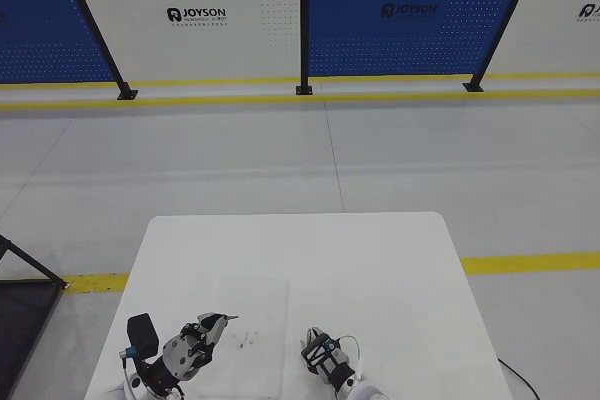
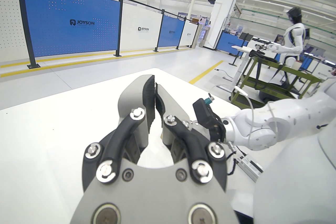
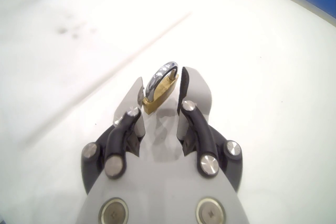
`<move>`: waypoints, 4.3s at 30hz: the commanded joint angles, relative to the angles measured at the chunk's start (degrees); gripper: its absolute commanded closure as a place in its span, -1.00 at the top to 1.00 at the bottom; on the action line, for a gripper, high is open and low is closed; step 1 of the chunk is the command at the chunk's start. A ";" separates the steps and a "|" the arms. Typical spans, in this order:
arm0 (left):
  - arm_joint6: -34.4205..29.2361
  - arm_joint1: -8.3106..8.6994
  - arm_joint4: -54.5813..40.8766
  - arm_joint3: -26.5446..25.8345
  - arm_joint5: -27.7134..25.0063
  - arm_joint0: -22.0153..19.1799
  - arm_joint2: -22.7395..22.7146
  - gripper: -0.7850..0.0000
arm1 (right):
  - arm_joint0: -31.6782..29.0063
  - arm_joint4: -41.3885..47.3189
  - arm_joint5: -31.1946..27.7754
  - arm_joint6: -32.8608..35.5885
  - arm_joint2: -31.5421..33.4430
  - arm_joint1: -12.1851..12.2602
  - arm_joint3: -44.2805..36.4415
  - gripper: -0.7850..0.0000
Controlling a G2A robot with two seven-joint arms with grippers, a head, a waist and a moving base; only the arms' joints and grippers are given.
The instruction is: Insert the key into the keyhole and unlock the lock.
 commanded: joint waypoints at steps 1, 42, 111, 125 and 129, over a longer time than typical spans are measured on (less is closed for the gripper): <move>0.00 0.00 0.00 0.00 0.00 0.00 0.00 -1.00 | 0.07 0.00 0.01 -0.15 -0.03 -0.03 0.14 -0.62; 6.78 -0.24 -8.22 3.16 -6.66 -3.39 2.47 -1.00 | -10.96 28.41 -39.29 -11.54 20.99 5.68 -19.71 -1.00; 14.67 -3.97 -22.57 13.20 -5.97 -23.12 38.78 -1.00 | -1.04 43.50 -52.49 -33.06 5.10 -0.68 -10.48 -1.00; 15.98 -5.32 -22.49 14.28 -4.53 -24.35 39.57 -1.00 | -1.04 43.50 -52.49 -33.06 5.10 -0.68 -10.48 -1.00; 15.92 -5.60 -22.15 14.39 -4.42 -24.44 39.71 -1.00 | -1.04 43.50 -52.49 -33.06 5.10 -0.68 -10.48 -1.00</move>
